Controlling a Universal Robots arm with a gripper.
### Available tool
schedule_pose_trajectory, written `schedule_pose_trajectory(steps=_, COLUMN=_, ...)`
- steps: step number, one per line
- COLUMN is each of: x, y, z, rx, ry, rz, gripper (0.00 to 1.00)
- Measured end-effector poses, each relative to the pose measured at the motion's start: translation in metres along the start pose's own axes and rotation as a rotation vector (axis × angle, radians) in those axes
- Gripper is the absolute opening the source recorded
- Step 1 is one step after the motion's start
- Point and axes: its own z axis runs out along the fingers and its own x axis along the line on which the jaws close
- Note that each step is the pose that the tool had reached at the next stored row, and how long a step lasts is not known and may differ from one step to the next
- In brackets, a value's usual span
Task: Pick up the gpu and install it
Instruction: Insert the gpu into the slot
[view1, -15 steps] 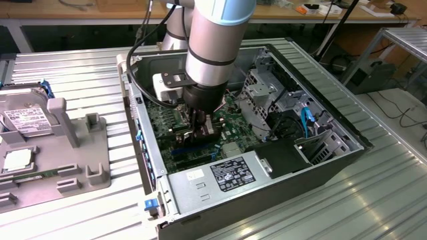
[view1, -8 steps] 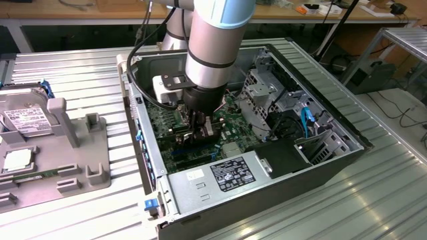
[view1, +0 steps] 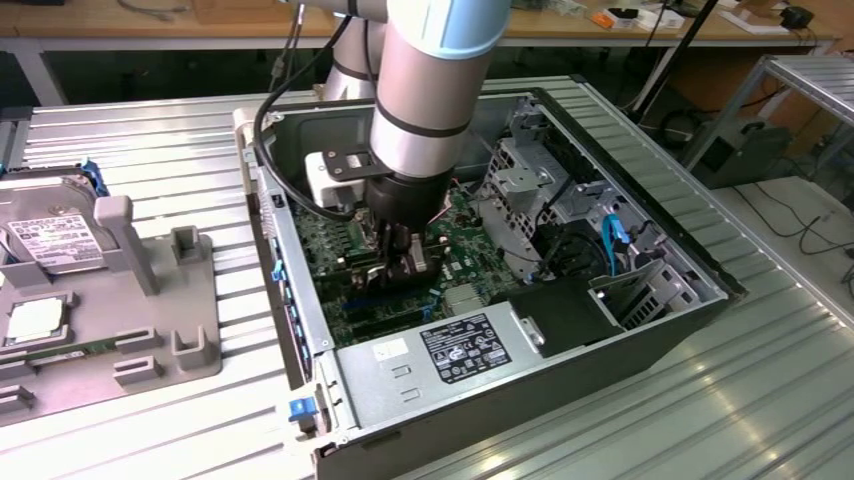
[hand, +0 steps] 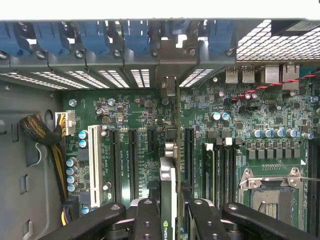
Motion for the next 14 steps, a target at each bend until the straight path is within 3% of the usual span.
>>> schedule_pose_trajectory(steps=4, x=0.0002, y=0.0008, z=0.0052, rx=0.0011, ry=0.0003, rz=0.0, gripper=0.27)
schedule_pose_trajectory(steps=14, x=0.0002, y=0.0009, z=0.0076, rx=0.0023, ry=0.0, rz=0.0, gripper=0.27)
